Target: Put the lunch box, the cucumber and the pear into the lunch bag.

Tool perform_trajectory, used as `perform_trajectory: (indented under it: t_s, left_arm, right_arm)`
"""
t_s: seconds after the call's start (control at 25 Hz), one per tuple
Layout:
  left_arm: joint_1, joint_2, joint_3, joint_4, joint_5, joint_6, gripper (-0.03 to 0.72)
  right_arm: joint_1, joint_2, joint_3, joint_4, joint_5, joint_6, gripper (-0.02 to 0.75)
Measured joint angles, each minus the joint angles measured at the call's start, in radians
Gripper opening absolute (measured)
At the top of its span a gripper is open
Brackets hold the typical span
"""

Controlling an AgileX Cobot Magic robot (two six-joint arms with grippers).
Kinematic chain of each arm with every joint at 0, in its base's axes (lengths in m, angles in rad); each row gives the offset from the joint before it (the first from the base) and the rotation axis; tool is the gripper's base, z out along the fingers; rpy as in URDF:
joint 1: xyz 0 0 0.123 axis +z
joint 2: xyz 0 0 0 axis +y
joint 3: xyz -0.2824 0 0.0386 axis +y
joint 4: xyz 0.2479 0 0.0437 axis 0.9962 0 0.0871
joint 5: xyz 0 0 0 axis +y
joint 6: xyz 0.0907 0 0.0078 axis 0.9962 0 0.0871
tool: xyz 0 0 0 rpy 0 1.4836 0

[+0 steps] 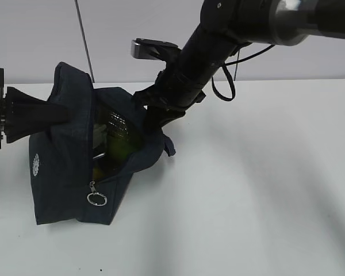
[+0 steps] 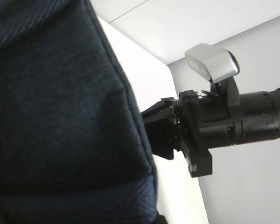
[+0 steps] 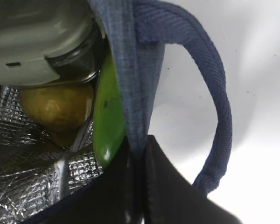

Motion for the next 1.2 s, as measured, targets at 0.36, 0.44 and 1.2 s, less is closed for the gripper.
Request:
perform_trajectory:
  t_s: [0.36, 0.44, 1.2]
  left_arm:
    - [-0.053, 0.000, 0.000, -0.033, -0.044, 0.000, -0.015]
    - [-0.082, 0.000, 0.000, -0.062, -0.067, 0.000, -0.015]
    - [-0.307, 0.130, -0.148, -0.177, -0.188, 0.033, -0.015]
  right_arm:
    - [0.000, 0.001, -0.086, -0.175, 0.101, 0.050, 0.006]
    - [0.000, 0.001, -0.097, -0.238, 0.126, 0.078, 0.006]
    - [0.000, -0.134, -0.099, -0.685, 0.228, 0.275, 0.006]
